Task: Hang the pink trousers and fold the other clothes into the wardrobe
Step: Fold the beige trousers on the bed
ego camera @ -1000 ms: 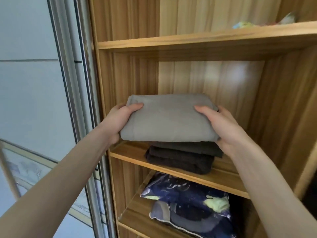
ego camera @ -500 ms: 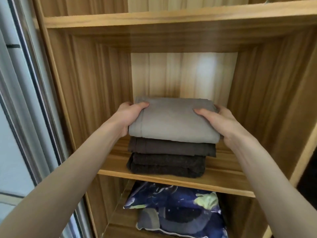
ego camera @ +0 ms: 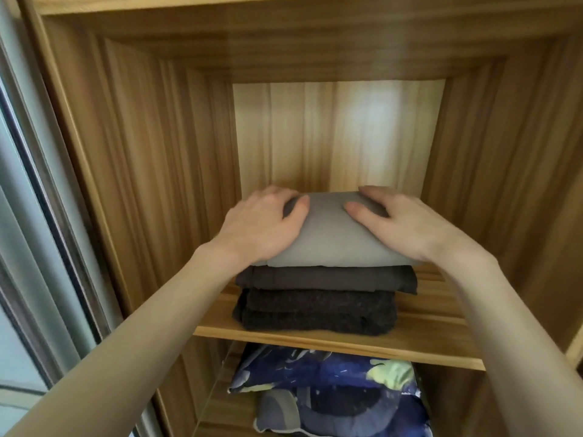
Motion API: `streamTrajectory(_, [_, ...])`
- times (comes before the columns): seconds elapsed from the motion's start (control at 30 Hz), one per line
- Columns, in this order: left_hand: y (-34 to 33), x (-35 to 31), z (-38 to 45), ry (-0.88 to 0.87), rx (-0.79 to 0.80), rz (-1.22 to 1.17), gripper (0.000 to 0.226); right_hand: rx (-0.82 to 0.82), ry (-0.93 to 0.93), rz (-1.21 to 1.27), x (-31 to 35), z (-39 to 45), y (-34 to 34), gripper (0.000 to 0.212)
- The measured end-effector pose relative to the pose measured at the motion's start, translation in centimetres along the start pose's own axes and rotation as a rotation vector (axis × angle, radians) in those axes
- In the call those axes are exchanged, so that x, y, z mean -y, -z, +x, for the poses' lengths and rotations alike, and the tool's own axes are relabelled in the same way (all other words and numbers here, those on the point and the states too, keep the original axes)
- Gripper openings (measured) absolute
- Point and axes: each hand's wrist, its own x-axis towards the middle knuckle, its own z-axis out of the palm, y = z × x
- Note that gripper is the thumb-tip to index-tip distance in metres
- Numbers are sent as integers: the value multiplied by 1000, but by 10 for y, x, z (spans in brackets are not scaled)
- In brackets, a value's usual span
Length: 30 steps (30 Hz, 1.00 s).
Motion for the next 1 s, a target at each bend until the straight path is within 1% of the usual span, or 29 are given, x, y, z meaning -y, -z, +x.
streamTrajectory(0.3, [-13, 2, 4, 35, 150, 152, 63, 53, -47, 24, -16, 8, -17, 71])
streamTrajectory(0.4, [-16, 5, 4, 46, 158, 178, 65, 62, -21, 35, -18, 9, -18, 71])
streamTrajectory(0.5, [-16, 3, -4, 22, 56, 146, 62, 1, 16, 70, -18, 4, -21, 71])
streamTrajectory(0.57, [-15, -1, -10, 15, -51, 129, 53, -69, 46, 88, -19, 1, -22, 69])
streamTrajectory(0.63, [-13, -7, -22, 22, -162, 152, 51, -140, 108, 92, -21, -1, -21, 65])
streamTrajectory(0.73, [-10, -20, -52, 63, -299, 280, 57, -265, 258, 47, -20, -9, -17, 62])
streamTrajectory(0.8, [-6, -26, -80, 112, -390, 353, 55, -337, 373, 39, -13, -19, -19, 60])
streamTrajectory(0.83, [-3, -27, -94, 134, -441, 380, 53, -361, 426, 73, -7, -25, -22, 59])
streamTrajectory(0.9, [6, -25, -125, 173, -524, 437, 50, -378, 532, 175, 10, -38, -32, 56])
streamTrajectory(1.0, [15, -16, -179, 253, -561, 548, 47, -345, 693, 275, 39, -57, -62, 54])
